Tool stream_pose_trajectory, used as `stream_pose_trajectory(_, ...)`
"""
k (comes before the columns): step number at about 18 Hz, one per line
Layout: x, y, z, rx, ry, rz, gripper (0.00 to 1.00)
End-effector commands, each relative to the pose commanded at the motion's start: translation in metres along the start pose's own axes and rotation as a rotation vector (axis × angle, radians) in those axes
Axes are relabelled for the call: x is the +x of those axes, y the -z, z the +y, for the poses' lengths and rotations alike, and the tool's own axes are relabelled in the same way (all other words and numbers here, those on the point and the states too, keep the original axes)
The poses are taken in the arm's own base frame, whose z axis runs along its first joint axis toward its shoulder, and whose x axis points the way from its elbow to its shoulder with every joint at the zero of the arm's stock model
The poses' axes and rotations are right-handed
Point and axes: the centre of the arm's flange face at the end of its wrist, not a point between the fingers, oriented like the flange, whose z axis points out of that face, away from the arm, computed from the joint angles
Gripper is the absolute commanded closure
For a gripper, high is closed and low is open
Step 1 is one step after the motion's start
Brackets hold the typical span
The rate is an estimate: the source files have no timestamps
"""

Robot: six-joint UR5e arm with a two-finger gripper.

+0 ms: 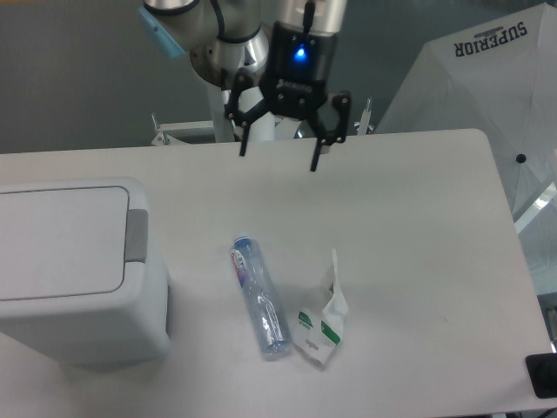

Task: Open the trash can
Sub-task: 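Lower the gripper onto the lid edge of the white trash can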

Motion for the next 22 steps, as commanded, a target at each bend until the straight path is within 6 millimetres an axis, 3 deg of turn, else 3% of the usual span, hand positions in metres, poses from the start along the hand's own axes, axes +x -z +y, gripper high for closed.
stream_pose_trajectory(6,0.034,-0.042,-0.007,-0.019,-0.022,0.068,0.0)
stream_pose_trajectory(17,0.05,-0.091,-0.021,-0.04,-0.076,0.1,0.0)
stream_pose_trajectory(22,0.055,-0.102,-0.026,-0.046,-0.09,0.109,0.0)
